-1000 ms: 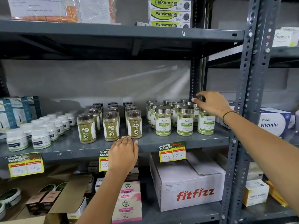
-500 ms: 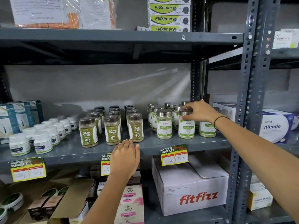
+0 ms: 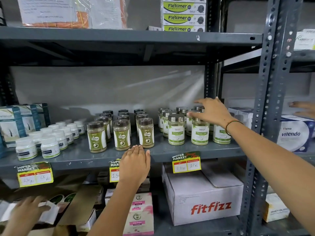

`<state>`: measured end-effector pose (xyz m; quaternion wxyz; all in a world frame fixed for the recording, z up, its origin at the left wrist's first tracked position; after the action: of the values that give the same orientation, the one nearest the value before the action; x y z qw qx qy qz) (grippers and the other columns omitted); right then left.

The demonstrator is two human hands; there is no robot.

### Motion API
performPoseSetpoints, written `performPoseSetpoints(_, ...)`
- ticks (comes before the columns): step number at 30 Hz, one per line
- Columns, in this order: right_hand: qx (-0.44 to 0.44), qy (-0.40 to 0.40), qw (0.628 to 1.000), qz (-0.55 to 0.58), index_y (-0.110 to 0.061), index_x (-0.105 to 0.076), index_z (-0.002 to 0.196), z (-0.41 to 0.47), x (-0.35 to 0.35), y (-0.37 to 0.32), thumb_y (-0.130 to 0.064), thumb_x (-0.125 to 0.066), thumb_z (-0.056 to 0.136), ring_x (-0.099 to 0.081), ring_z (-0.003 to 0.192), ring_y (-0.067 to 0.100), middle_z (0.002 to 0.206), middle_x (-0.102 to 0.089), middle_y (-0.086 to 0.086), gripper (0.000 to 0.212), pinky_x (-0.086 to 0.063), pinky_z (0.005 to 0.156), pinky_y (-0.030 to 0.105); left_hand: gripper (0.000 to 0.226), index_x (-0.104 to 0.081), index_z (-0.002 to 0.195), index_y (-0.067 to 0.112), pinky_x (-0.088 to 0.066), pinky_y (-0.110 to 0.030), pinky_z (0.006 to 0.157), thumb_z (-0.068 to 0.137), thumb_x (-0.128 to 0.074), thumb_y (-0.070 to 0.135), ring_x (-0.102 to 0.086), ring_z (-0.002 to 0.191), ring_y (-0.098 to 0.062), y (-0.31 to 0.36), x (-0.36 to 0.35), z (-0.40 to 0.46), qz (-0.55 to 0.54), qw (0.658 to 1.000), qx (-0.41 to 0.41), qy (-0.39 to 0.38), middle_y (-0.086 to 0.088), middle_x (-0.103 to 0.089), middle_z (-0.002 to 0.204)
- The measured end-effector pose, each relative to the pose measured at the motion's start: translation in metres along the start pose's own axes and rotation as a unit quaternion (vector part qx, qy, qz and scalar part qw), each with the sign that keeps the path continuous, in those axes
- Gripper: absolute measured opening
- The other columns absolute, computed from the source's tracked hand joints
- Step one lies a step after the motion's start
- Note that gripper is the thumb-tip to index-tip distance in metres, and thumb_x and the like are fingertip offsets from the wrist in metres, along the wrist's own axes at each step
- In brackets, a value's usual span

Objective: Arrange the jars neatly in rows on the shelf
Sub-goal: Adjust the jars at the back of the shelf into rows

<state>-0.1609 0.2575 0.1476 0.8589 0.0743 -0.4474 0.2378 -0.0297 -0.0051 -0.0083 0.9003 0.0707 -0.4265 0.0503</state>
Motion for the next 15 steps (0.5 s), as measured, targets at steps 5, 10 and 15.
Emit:
performPoseSetpoints(5,0.08,0.051,0.992,0.083,-0.022,-0.054,0.14,0.003,0.004,-0.066,-0.069,-0.051,0.085,-0.051,0.132,0.024,0.144,-0.055,0.005,0.072,-0.037,0.112,0.046,0.057,-0.055,0.131,0.007,-0.034,-0.035,0.109,0.099,-0.023,0.043,-0.05,0.126,-0.022,0.001,0.002,0.001,0.005,1.0,0.003,-0.013,-0.011,-0.059,0.133)
performPoseSetpoints(10,0.161,-0.066,0.978,0.113,-0.022,-0.048,0.145,0.006,-0.022,-0.138,-0.049,-0.06,0.091,-0.046,0.135,0.023,0.147,-0.05,0.005,0.062,-0.039,0.111,0.043,0.058,-0.051,0.133,0.008,-0.032,-0.034,0.109,0.098,-0.022,0.044,-0.046,0.13,-0.021,0.001,0.004,0.003,-0.007,1.0,0.004,-0.025,-0.01,-0.055,0.138)
performPoseSetpoints(15,0.154,-0.146,0.973,0.087,-0.019,-0.043,0.148,0.012,-0.051,-0.163,-0.043,-0.064,0.089,-0.046,0.135,0.031,0.149,-0.047,0.013,0.067,-0.04,0.11,0.043,0.059,-0.049,0.134,0.006,-0.029,-0.033,0.111,0.098,-0.023,0.044,-0.043,0.132,-0.022,0.001,0.005,0.005,-0.023,0.999,0.012,-0.034,-0.012,-0.053,0.14)
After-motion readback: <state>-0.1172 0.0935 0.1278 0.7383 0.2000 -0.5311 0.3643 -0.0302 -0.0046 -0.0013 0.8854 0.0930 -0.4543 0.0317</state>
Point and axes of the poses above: each hand's wrist, its own z-axis towards the middle knuckle, its own x-axis out of the back of the hand, y = z × x, the point moved 2 cm from there along z, towards the middle knuckle
